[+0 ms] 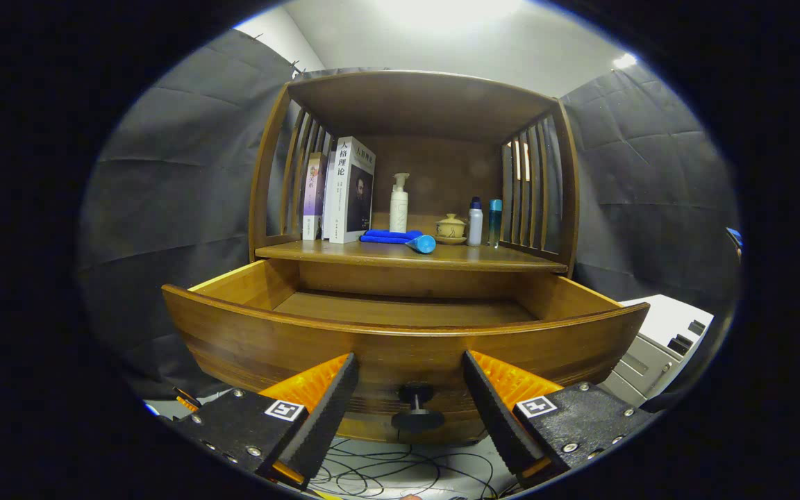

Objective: Pull open the drawer, take out the items inside it, and place them on the countertop above the cabinet.

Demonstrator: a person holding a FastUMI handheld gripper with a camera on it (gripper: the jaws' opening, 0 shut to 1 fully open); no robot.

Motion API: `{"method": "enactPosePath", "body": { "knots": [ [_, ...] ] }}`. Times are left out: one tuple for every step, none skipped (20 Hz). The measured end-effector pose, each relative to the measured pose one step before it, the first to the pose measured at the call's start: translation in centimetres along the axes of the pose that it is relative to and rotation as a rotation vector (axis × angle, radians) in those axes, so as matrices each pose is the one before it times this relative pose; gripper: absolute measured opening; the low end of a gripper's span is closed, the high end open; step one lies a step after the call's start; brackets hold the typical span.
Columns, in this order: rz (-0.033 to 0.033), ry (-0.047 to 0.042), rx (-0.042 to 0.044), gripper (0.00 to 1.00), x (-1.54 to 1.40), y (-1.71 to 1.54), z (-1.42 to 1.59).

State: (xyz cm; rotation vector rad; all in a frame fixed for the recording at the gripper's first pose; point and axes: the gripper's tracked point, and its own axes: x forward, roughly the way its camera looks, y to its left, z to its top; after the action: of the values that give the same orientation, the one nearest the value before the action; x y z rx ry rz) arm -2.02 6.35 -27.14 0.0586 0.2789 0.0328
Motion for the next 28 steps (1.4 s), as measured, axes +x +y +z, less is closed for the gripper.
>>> {"method": "enactPosePath", "body": {
  "knots": [
    [0.00153, 0.00112, 0.00448, 0.95, 0.537, 0.025, 0.164],
    [-0.00005, 0.00047, 0.00306, 0.96, 0.653, 0.046, 0.142],
    [-0.00059, -0.00584, -0.00246, 0.95, 0.725, -0.014, 0.403],
    [0.00025, -0.01163, -0.00211, 0.95, 0.743, -0.024, 0.587],
    [-0.00192, 0.00216, 0.0038, 0.95, 0.942, -0.031, 0.185],
    [-0.00018, 0.00003, 0.00672, 0.94, 0.589, 0.031, -0.137],
    [0.00027, -0.00299, 0.00381, 0.95, 0.735, 0.016, 0.351],
    [0.00041, -0.0027, 0.00301, 0.94, 0.782, -0.09, -0.152],
    [0.00164, 0.0004, -0.00277, 0.94, 0.799, -0.149, 0.095],
    [-0.00098, -0.00876, -0.00434, 0.94, 0.366, -0.012, 0.246],
    [-0.00051, -0.00218, -0.00148, 0.95, 0.704, -0.036, 0.007],
    [-0.00169, -0.00642, 0.00009, 0.95, 0.677, 0.198, 0.087],
    [-0.0002, -0.00112, 0.00004, 0.95, 0.577, 0.008, 0.025],
    [-0.00133, -0.00406, -0.00289, 0.94, 0.633, 0.022, 0.056],
    [-0.00047, -0.00074, -0.00279, 0.95, 0.642, 0.006, 0.008],
    [-0.00059, -0.00334, -0.00499, 0.95, 0.615, 0.009, 0.002],
    [-0.00016, -0.00288, -0.00932, 0.95, 0.709, -0.042, 0.004],
    [-0.00028, -0.00116, -0.01511, 0.95, 0.709, 0.027, -0.052],
    [-0.00041, -0.0021, -0.01294, 0.95, 0.59, -0.022, -0.01],
    [-0.00031, -0.00174, -0.01293, 0.95, 0.584, 0.012, -0.004],
    [-0.00076, -0.00387, -0.00989, 0.95, 0.543, 0.03, -0.029],
    [0.00047, -0.00232, -0.0072, 0.95, 0.542, -0.032, -0.023],
    [0.00095, -0.00189, -0.00374, 0.95, 0.392, -0.001, 0.006],
    [0.00001, -0.00234, 0.00311, 0.95, 0.464, -0.001, 0.068],
    [0.00025, 0.00068, 0.00337, 0.95, 0.335, 0.03, -0.002],
    [-0.00005, -0.00044, -0.0001, 0.95, 0.378, -0.001, 0.024],
    [-0.00046, 0.00128, -0.00296, 0.95, 0.374, -0.02, 0.017],
    [-0.00228, 0.00095, -0.00139, 0.95, 0.28, 0.016, 0.058]
  ]
}}
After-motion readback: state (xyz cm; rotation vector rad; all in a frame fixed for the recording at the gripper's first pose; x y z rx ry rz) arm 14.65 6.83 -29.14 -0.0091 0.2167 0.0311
